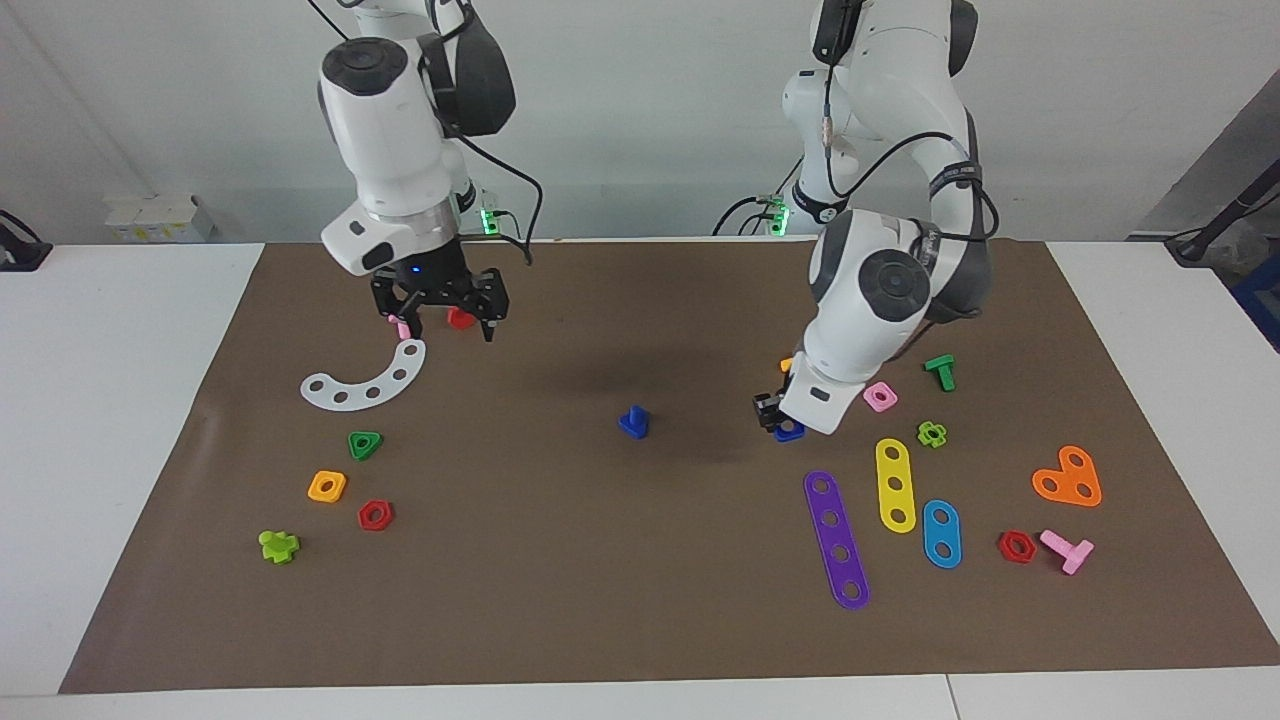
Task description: Unscrew and place screws in storage area
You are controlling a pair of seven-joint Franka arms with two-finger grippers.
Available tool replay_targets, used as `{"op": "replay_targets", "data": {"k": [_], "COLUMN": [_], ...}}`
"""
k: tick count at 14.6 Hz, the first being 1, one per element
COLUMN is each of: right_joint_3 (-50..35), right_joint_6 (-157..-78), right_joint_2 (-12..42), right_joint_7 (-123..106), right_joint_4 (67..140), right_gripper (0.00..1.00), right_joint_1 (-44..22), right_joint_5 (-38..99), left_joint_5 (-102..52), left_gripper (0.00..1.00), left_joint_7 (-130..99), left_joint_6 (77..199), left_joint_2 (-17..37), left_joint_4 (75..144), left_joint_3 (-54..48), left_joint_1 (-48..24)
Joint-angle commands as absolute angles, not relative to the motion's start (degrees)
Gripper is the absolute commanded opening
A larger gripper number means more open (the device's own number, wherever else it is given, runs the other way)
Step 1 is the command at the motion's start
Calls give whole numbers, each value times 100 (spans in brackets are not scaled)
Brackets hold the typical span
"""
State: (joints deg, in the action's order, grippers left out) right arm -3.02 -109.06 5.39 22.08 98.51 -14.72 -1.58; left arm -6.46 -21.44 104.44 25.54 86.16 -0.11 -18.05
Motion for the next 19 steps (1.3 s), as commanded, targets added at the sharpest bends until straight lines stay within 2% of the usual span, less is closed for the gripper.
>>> {"op": "replay_targets", "data": {"k": [1,3,6,8,9,10,14,17,19], "right_joint_3": [-290,-299,-299,-299,-299,-299,-299,-299,-299], "right_joint_6": [-11380,-11636,-11987,-12181,-12216,-12252,-12462,-12787,-12823], "right_joint_2": [1123,1518,2064,2205,2293,2407,2672,2637,2593], "right_joint_7": [2871,3145,3691,3735,3744,3753,3762,3762,3744], "right_joint_4": [9608,9440,9186,9185,9211,9220,9333,9772,9922], "right_gripper": [95,85,84,84,84,84,82,68,62], "right_joint_1": [-2010,-2336,-2715,-2768,-2864,-2944,-3137,-3164,-3164], "right_joint_5": [-176,-403,-536,-501,-527,-545,-712,-738,-738], "left_joint_5": [-598,-589,-563,-562,-562,-554,-554,-536,-527], "left_gripper": [0,0,0,0,56,100,100,100,100], "left_joint_7": [-1032,-652,-449,-352,-352,-360,-352,-238,165], "left_joint_6": [10739,11229,12214,12217,12182,12182,11989,11471,11225], "left_joint_2": [2101,1900,1574,1503,1486,1485,1459,1153,1037], "left_joint_4": [9508,10139,11230,11408,11408,11400,11224,11101,11118], "left_joint_3": [-70,-62,-44,-35,-35,-35,87,105,114], "left_joint_1": [-1443,-1389,-1362,-1318,-1310,-1310,-1205,-810,-485]}}
